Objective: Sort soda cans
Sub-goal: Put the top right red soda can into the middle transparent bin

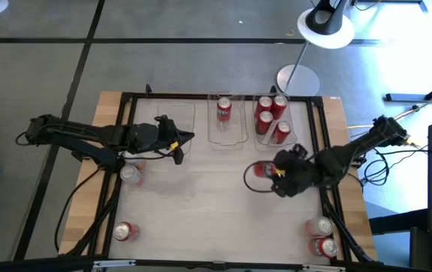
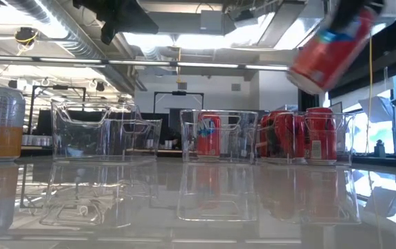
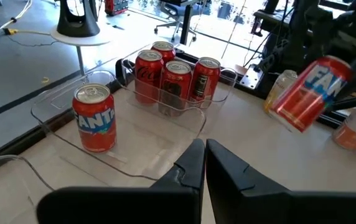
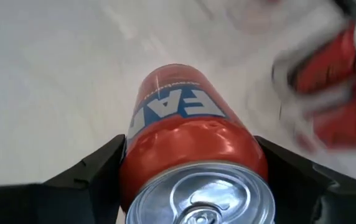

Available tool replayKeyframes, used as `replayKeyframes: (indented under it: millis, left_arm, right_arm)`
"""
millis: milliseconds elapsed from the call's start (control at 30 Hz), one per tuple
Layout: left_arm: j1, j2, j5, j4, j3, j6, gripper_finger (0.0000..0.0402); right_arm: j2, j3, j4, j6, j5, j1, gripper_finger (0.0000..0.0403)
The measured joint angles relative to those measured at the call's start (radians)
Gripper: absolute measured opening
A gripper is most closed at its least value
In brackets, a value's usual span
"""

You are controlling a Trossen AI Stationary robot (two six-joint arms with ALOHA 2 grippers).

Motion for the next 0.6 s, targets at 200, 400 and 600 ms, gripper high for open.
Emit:
replayKeyframes:
  millis: [200,400,600]
  left_arm:
    - [0.0,0.0,0.0,0.004,0.0,0.046,0.0008]
    - [0.012,0.0,-0.003,-0.001,0.0,0.007,0.0008]
    - [0.026,0.0,-0.002,0.091,-0.001,0.038,0.0008]
  right_arm:
    - [0.001,0.022,0.183,-0.297,0.082,-0.1,0.0289]
    - [0.001,0.022,0.328,-0.504,0.084,-0.199,0.0289]
    - [0.001,0.022,0.467,-0.644,0.018,-0.272,0.0289]
